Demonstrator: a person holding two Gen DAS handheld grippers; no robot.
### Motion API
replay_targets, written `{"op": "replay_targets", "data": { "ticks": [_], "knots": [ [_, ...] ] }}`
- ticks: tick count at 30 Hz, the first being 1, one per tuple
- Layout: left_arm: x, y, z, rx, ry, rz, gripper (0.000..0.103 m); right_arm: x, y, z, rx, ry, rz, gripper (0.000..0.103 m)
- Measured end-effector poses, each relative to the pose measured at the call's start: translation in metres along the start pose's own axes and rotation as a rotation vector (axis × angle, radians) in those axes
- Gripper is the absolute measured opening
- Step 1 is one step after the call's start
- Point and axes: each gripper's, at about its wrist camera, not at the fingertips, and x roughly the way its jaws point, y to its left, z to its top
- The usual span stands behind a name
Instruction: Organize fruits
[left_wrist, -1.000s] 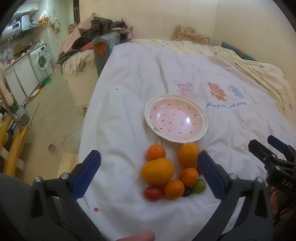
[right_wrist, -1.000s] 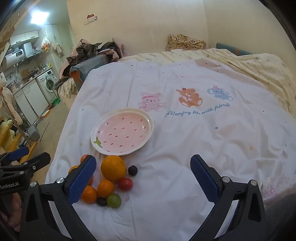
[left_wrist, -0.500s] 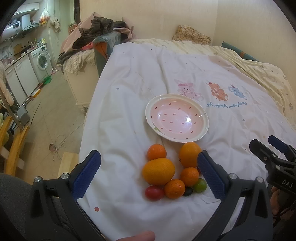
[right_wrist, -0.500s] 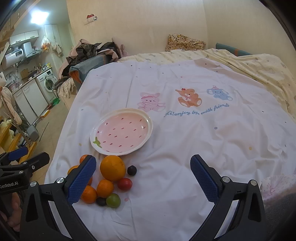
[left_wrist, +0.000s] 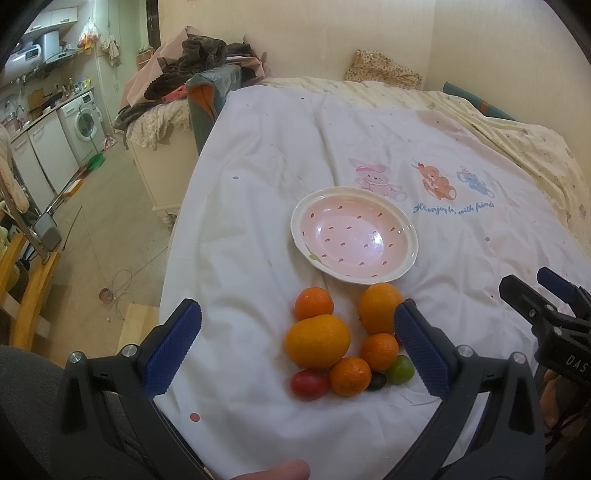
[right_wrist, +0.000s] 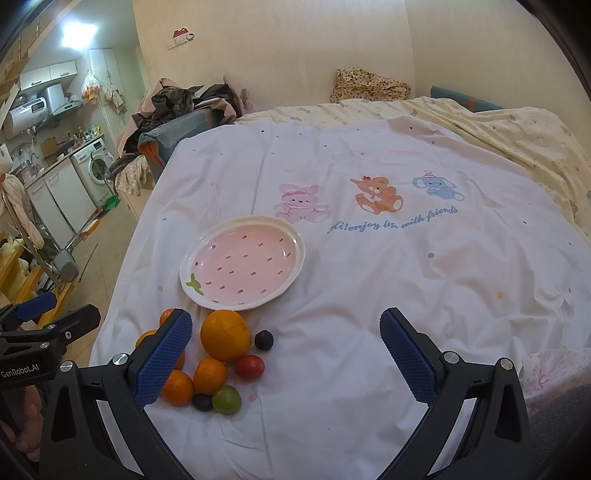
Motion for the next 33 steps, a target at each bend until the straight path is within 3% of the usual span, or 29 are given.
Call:
{"op": "replay_targets", "data": {
  "ticks": [33],
  "knots": [
    [0.001,-0.0025,-0.0012,-0.005,0.0,0.01,0.103,-0.0031,-0.0028,-0.0007,0.007,-0.004,-0.002,0.103]
  ]
}}
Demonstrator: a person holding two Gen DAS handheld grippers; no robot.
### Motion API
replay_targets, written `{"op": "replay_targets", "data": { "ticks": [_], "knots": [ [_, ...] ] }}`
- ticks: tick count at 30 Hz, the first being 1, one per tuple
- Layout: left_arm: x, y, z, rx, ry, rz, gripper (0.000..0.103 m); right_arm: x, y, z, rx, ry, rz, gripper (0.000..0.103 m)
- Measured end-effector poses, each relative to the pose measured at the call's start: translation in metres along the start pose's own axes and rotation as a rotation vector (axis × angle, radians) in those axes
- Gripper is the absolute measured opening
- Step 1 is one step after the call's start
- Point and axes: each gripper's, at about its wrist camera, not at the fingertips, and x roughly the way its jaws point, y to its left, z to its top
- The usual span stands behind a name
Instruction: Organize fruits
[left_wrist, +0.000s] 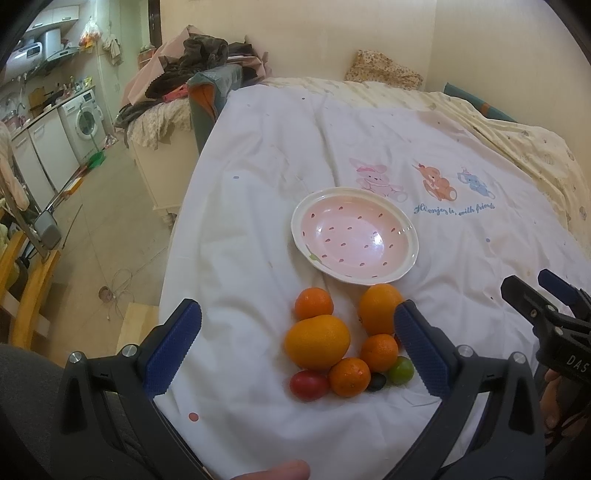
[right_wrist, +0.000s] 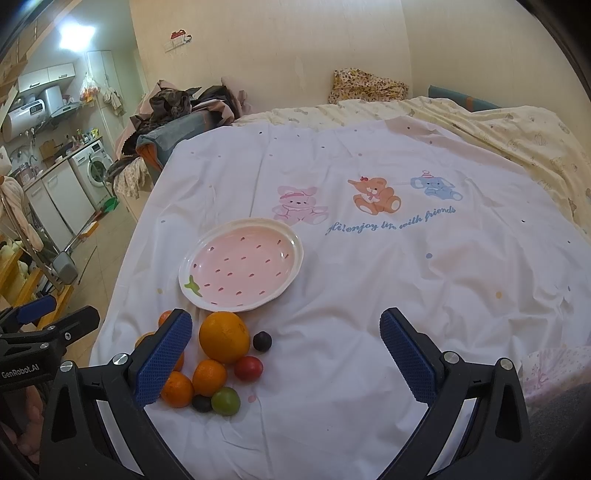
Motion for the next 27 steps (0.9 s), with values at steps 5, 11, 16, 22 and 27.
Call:
{"op": "replay_targets", "data": {
  "ticks": [5,11,16,22,27],
  "knots": [
    [0.0009,0.0012,-0.0002,-0.002,0.003,-0.001,0.103,0.0,0.0,0.0001,-0.001,0.0,0.0,0.103],
    [0.001,0.0021,0.0003,-0.002,0.001,-0.002,0.103,0.0,-0.0001,0.0001,-0.001,0.0,-0.001,0.103],
    [0.001,0.0021,0.0,-0.002,0.001,-0.001,0.103,-0.0005,-0.0001,0.0002,-0.003,-0.001,0.0,0.103],
    [0.001,0.0022,0.0,-0.001,0.001,-0.001,0.103,-0.0004,-0.0001,0.0004,-0.001,0.001,-0.001,0.103],
    [0.001,0.0022,0.0001,-0.004,0.0,0.0,0.103,-0.0003,0.0,0.0002,-0.002,0.0,0.0,0.103]
  ]
}}
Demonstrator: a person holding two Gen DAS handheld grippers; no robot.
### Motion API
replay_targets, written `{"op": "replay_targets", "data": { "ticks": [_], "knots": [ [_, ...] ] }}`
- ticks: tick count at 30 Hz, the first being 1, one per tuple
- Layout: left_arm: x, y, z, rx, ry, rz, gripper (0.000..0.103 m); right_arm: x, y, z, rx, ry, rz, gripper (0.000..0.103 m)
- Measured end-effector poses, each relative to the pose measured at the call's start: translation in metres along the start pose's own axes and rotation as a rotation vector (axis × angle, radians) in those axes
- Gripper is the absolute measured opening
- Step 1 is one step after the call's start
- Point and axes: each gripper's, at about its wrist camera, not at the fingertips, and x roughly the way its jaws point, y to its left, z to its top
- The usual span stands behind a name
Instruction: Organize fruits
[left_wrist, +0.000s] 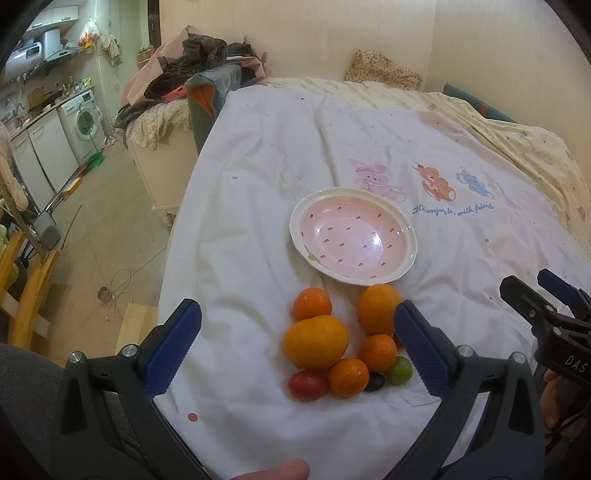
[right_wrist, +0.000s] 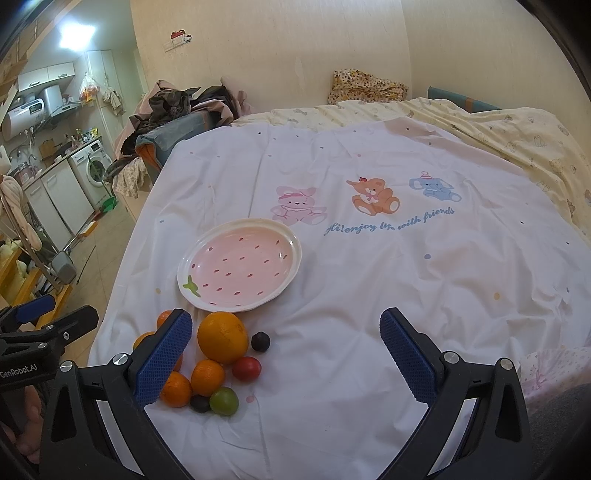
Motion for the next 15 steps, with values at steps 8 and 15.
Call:
{"op": "replay_targets", "data": {
  "ticks": [8,15],
  "knots": [
    [0.001,0.0,0.003,0.01,0.019,0.04,0.103,-0.012,0.001,0.009,-0.025,-0.023,0.02,0.103],
    [0.012,0.004,0.014,-0.007,0.101,0.045,0.103,-0.002,-0.012,0.037,-0.026,0.068,0.08,0.103]
  ]
}}
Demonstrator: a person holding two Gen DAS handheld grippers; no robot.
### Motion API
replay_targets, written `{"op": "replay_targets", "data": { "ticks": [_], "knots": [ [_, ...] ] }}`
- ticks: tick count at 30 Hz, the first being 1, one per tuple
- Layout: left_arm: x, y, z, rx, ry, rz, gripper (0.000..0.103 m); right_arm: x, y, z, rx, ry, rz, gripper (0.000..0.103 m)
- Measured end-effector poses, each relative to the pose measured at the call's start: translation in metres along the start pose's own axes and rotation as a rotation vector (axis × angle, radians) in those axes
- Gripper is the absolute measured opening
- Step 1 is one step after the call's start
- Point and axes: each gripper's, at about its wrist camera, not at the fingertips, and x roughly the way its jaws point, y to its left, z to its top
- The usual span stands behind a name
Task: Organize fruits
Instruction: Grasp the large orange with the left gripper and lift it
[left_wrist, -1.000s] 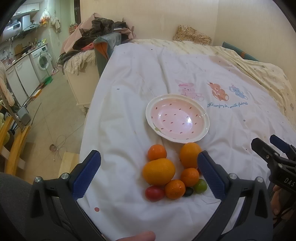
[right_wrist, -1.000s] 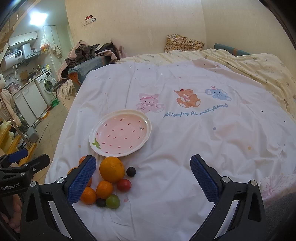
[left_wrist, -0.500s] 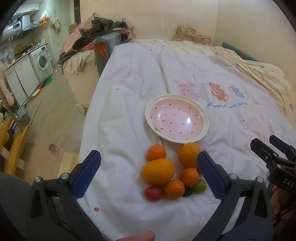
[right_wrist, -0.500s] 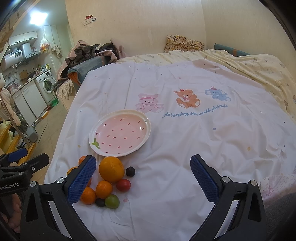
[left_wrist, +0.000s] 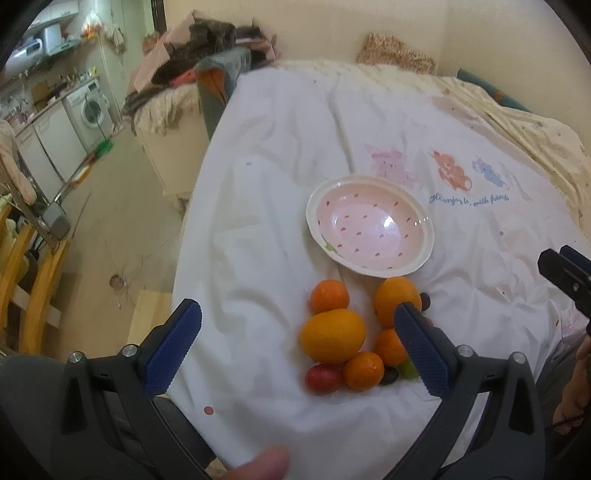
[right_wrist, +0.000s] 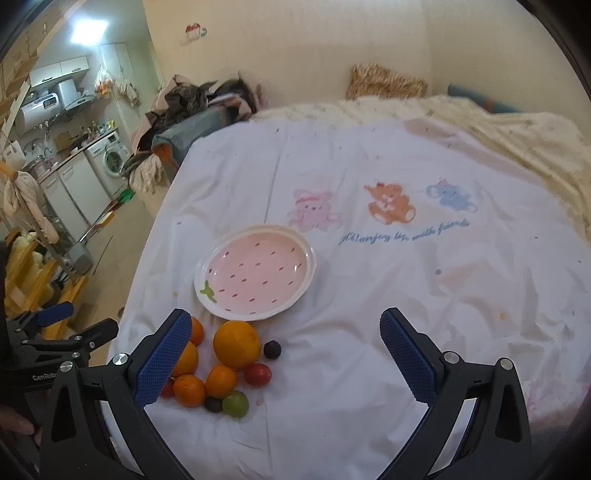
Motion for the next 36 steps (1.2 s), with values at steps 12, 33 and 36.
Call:
{"op": "replay_targets", "data": {
  "ticks": [12,33,36],
  "knots": [
    [0.055,0.014,0.015,-0.035,0.294,0.043,0.103,0.061,-0.028,0.005,0.112,0.22,0.059,0.103],
    [0.14,-0.021,-0.015,-0.142,0.627,-0.093,0.063,0.085,-0.056,-0.004,0.235,0.262,0.07,0.103],
    [0.137,-0.021,-0.014,-0.156,0.621,-0.096,0.058,0.086,-0.056,-0.005,0.233,0.263,0.065,0.103]
  ]
}}
